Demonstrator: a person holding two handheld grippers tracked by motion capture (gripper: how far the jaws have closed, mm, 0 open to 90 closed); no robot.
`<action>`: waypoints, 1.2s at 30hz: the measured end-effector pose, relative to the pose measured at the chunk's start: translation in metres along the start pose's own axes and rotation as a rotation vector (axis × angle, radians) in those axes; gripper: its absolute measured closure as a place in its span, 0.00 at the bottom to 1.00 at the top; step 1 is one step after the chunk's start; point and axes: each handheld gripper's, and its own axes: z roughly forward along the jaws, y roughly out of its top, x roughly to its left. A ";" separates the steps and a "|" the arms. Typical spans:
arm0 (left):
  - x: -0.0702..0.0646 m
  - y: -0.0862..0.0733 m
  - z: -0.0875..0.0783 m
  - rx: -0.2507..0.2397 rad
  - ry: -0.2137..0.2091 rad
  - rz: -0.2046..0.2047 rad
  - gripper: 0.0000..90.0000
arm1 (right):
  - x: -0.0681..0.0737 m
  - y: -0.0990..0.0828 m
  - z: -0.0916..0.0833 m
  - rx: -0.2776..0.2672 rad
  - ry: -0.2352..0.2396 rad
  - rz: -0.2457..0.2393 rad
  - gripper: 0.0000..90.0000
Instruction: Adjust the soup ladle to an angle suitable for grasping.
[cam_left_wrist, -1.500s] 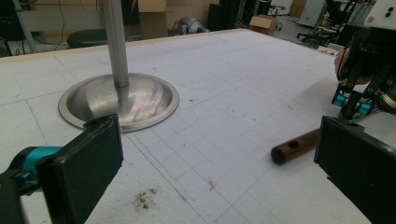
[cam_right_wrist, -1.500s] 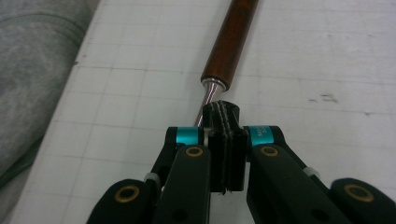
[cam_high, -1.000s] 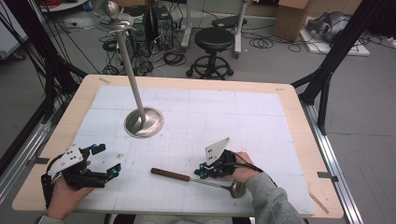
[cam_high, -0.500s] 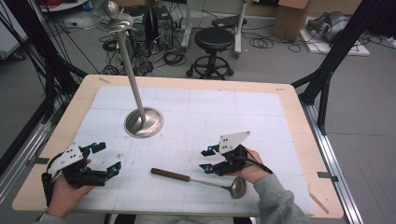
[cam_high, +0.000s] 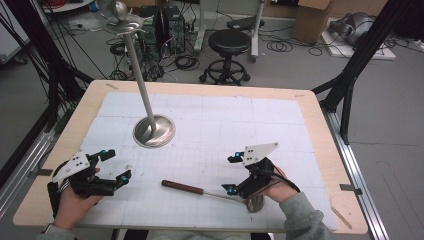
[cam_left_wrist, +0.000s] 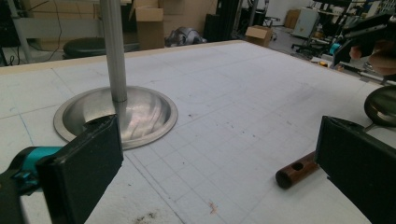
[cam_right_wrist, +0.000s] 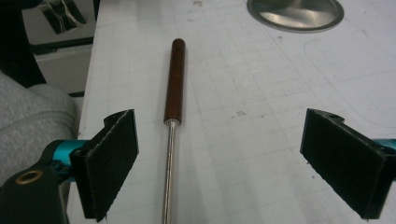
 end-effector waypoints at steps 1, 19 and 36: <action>0.000 0.000 0.000 0.001 -0.002 0.005 0.02 | 0.001 0.001 -0.001 -0.009 -0.006 0.001 0.03; 0.001 -0.002 -0.003 0.005 0.009 -0.007 0.02 | 0.016 0.011 0.024 0.265 -0.046 0.005 0.00; -0.001 -0.004 -0.009 0.012 0.021 -0.012 0.02 | 0.019 0.011 0.039 0.387 -0.011 -0.058 0.05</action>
